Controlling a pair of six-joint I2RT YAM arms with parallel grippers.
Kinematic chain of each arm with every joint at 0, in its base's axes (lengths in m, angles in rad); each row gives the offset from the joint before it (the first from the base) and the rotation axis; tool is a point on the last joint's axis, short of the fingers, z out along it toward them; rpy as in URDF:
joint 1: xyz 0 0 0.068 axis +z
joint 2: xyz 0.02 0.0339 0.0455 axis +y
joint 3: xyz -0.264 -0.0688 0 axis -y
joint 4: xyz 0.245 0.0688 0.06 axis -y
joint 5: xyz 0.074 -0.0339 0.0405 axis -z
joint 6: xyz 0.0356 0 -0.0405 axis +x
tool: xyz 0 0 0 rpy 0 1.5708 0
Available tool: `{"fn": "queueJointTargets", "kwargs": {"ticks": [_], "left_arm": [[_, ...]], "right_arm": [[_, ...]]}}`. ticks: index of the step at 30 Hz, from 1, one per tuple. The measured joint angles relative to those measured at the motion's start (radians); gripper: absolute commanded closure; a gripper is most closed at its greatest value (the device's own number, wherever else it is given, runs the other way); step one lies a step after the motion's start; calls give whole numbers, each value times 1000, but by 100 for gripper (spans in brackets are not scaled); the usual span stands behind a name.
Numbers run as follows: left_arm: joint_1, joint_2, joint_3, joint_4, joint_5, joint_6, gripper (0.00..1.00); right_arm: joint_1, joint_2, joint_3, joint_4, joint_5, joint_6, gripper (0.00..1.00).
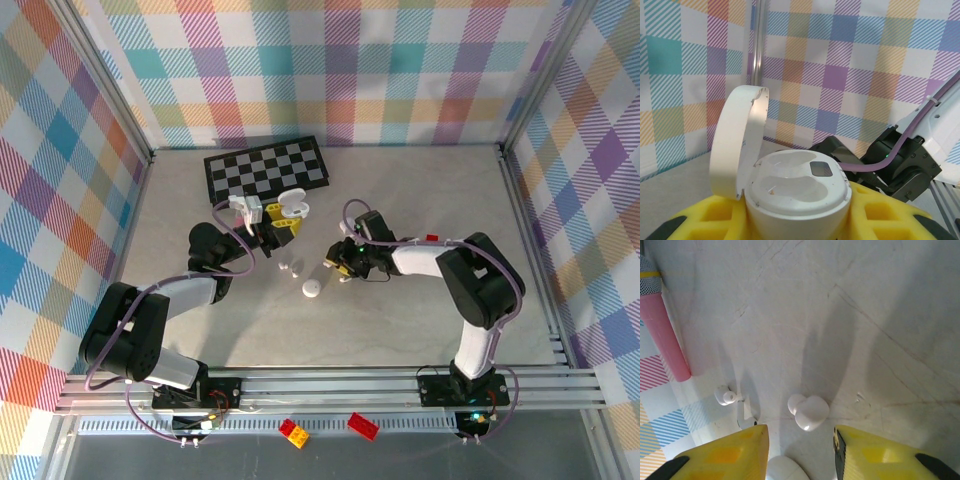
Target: Insert the wireless bluetooth earbuds into the charging case
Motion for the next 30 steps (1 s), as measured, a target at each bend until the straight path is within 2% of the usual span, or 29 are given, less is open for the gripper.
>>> {"fn": "queueJointTargets", "kwargs": {"ticks": [12, 30], "left_arm": [[0, 0, 0, 0, 0, 3, 69], [0, 0, 0, 0, 0, 23, 69]], "right_arm": [[9, 67, 105, -101, -25, -12, 63], [12, 145, 252, -303, -18, -118, 78]]}}
